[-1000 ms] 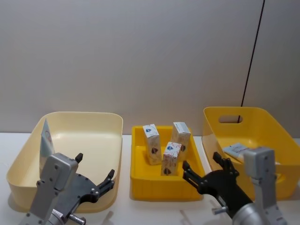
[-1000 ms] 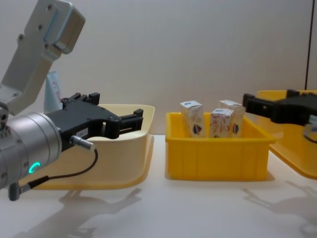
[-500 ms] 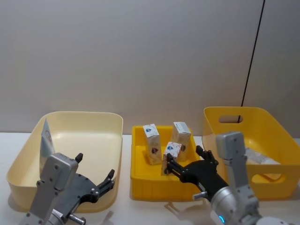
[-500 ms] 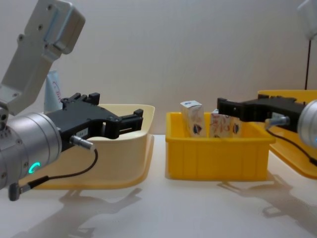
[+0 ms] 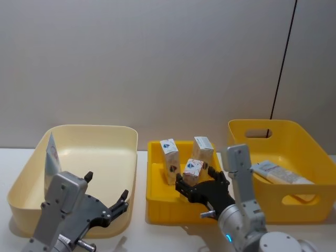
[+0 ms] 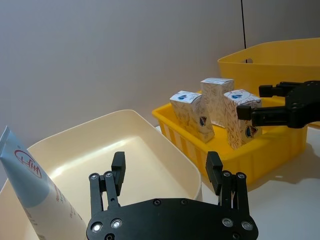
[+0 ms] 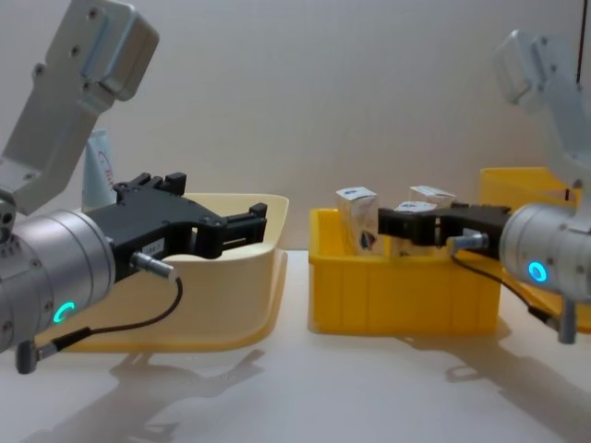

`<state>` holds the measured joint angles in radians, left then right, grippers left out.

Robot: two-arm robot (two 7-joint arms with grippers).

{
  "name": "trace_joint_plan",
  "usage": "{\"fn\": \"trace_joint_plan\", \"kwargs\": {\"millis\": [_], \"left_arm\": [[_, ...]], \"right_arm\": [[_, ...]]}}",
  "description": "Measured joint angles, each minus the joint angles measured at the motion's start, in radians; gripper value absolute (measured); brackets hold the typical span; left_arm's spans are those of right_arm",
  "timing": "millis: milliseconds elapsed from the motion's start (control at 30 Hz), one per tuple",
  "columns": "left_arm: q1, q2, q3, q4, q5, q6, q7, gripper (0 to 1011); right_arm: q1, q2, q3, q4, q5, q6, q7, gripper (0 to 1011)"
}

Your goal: Bimanual collaborative sorting of washing and personal care products

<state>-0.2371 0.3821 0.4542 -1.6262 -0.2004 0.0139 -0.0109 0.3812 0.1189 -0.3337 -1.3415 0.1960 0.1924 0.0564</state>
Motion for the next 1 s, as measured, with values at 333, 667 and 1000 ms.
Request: {"fn": "trace_joint_plan", "kwargs": {"millis": [333, 667, 1000], "left_arm": [[0.0, 0.0, 0.0, 0.0, 0.0, 0.0, 0.0, 1003], [0.0, 0.0, 0.0, 0.0, 0.0, 0.0, 0.0, 1003], [0.0, 0.0, 0.0, 0.0, 0.0, 0.0, 0.0, 1003]], "right_arm": [[0.038, -0.046, -0.001, 0.084, -0.017, 0.001, -0.032, 1001], [0.054, -0.079, 0.003, 0.128, -0.031, -0.011, -0.063, 927], [0.062, -0.094, 0.006, 0.148, -0.037, -0.019, -0.077, 676]]}}
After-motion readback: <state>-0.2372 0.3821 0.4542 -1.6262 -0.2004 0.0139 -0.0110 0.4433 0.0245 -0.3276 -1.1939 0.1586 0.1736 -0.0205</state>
